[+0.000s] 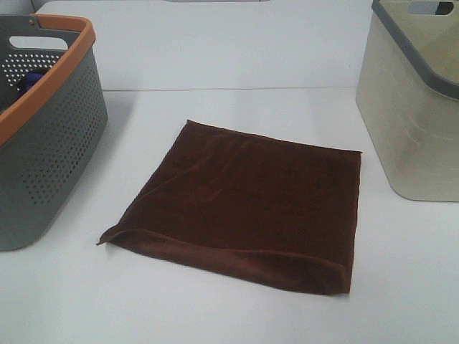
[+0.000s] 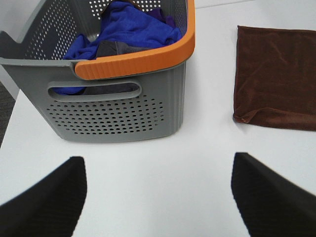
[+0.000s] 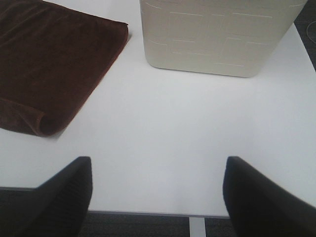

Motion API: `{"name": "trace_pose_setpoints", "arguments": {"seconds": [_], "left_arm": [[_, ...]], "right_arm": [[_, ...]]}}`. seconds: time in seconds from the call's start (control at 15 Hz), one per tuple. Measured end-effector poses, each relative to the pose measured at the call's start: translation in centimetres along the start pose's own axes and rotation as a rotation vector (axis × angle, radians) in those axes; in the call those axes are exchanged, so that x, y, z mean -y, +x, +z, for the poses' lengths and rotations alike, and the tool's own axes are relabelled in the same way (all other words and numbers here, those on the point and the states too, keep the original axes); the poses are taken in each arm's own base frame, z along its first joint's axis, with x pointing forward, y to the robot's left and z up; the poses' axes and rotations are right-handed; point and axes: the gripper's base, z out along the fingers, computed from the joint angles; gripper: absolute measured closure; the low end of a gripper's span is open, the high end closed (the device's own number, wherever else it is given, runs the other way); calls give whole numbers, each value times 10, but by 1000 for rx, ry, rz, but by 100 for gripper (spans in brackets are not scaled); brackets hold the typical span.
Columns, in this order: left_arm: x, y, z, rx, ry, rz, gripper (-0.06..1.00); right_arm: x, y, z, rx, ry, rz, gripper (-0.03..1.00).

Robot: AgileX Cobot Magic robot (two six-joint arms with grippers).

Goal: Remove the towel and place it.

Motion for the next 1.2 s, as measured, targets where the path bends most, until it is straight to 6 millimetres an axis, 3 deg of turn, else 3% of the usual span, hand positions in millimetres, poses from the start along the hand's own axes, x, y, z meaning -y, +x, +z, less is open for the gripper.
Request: {"name": "trace_pose_setpoints", "arguments": {"seconds": [1.2], "left_arm": [[1, -1, 0, 15, 10, -3, 18]], "right_arm": [[-1, 0, 0, -2, 85, 24, 23]]}}
